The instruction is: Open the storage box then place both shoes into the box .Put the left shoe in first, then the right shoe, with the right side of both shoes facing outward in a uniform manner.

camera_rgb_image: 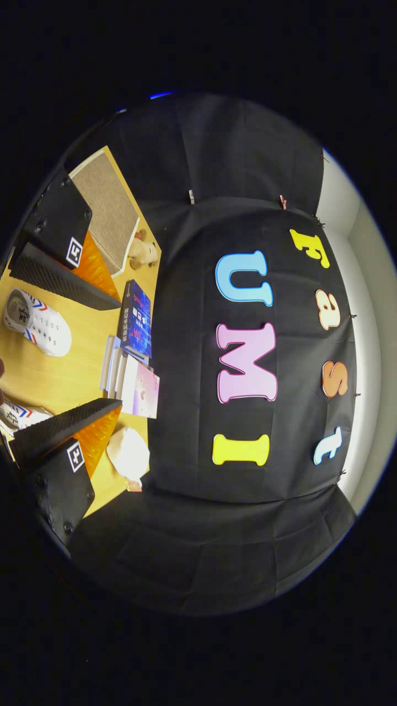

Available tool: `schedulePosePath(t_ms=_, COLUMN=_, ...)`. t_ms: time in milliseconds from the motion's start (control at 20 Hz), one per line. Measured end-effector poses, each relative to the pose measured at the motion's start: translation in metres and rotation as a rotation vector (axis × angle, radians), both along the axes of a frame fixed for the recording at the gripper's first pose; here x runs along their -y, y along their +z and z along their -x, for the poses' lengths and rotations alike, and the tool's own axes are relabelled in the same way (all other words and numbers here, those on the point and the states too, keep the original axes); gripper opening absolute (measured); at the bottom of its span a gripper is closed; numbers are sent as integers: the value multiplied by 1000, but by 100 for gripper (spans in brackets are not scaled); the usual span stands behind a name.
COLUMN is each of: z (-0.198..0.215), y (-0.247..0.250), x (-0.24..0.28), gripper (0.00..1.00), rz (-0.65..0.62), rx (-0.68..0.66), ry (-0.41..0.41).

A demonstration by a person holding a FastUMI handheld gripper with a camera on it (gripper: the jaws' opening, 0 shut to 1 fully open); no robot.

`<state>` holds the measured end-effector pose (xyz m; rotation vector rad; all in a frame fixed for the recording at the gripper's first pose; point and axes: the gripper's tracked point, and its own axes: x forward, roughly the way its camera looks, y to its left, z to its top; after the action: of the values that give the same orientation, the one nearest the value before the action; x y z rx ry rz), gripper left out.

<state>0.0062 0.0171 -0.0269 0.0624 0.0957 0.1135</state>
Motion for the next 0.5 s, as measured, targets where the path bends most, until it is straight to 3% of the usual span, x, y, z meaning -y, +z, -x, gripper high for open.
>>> schedulePosePath(t_ms=200, z=-3, y=-28, x=-33, gripper=99, rz=-131, rx=-107, ry=118)
schedulePosePath(t_ms=500, z=22, y=-82, x=-101, gripper=98, rz=-377, rx=-355, ry=369)
